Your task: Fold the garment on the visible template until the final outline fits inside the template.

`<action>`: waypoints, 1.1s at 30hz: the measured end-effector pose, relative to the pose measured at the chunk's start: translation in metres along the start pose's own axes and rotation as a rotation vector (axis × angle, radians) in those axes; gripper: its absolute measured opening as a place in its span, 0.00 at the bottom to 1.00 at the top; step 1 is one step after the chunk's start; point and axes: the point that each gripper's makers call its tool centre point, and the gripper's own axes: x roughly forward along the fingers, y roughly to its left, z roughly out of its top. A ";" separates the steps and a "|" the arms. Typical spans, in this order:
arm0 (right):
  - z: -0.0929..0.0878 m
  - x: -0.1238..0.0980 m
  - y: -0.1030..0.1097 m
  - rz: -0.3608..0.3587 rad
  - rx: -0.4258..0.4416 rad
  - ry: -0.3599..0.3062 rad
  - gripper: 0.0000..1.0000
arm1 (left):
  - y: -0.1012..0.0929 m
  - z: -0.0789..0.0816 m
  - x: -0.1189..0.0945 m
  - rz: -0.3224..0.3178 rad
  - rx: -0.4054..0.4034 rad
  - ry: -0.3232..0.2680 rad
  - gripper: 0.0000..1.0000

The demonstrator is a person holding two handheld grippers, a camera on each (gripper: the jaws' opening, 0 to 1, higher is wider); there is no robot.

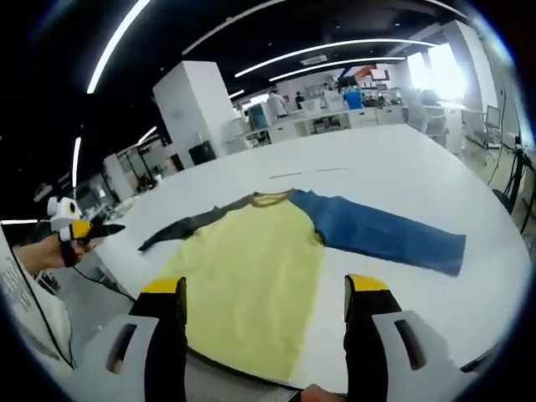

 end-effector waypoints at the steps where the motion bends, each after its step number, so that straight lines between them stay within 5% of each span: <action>1: -0.001 0.000 0.000 -0.001 -0.001 0.002 0.77 | 0.000 0.000 0.000 -0.001 -0.001 0.002 0.99; 15: -0.014 0.007 -0.019 -0.047 0.022 0.053 0.74 | 0.001 -0.011 0.005 -0.009 0.005 0.061 0.99; 20: -0.020 0.004 -0.066 -0.184 0.136 0.064 0.70 | 0.000 -0.015 0.005 -0.014 0.002 0.076 0.99; 24: -0.026 -0.004 -0.120 -0.300 0.352 0.051 0.69 | 0.003 -0.022 0.004 -0.006 0.000 0.095 0.99; 33: -0.027 -0.019 -0.176 -0.427 0.420 0.049 0.69 | 0.002 -0.028 0.004 0.005 -0.007 0.115 0.99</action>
